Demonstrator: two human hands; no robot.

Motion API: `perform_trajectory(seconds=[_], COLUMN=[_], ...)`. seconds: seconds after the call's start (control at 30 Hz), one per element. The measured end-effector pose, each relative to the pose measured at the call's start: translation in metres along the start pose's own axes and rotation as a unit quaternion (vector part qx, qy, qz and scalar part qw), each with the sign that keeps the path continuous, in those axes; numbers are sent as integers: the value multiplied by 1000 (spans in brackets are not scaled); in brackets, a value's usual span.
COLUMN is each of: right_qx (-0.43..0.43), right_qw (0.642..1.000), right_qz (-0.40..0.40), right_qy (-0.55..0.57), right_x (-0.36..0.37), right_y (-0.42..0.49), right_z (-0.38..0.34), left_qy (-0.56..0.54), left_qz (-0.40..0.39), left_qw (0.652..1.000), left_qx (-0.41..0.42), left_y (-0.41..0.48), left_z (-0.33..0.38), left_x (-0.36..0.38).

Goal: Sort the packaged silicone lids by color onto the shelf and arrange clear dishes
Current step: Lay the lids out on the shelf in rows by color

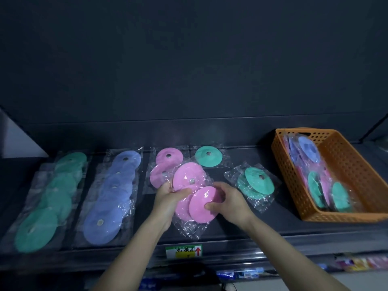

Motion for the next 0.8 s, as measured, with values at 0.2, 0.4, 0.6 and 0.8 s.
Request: perform_trajectory(seconds=[0.2, 0.4, 0.6, 0.8], right_qx=[9, 47, 69, 90], right_qw=[996, 983, 971, 958], right_qz=[-35, -17, -2, 1], right_qy=[84, 175, 227, 274], right_x=[4, 3, 10, 23], right_y=[2, 8, 14, 18], right_z=[6, 14, 13, 10], left_qy=[58, 30, 4, -31], left_qz=[-8, -57, -69, -32], left_qw=[998, 997, 997, 999], left_qx=[-8, -35, -35, -18], left_y=[3, 9, 10, 11], left_z=[5, 10, 9, 11], left_x=[-8, -23, -30, -36])
Point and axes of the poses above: each hand's wrist, its own y-axis towards the middle knuckle, its own x-axis out of the palm, z = x × y, the point moved 8 cm from there along y, towards the middle knuckle, and after that the axes turned 10 degrees about -y, right-handed, at the moved point
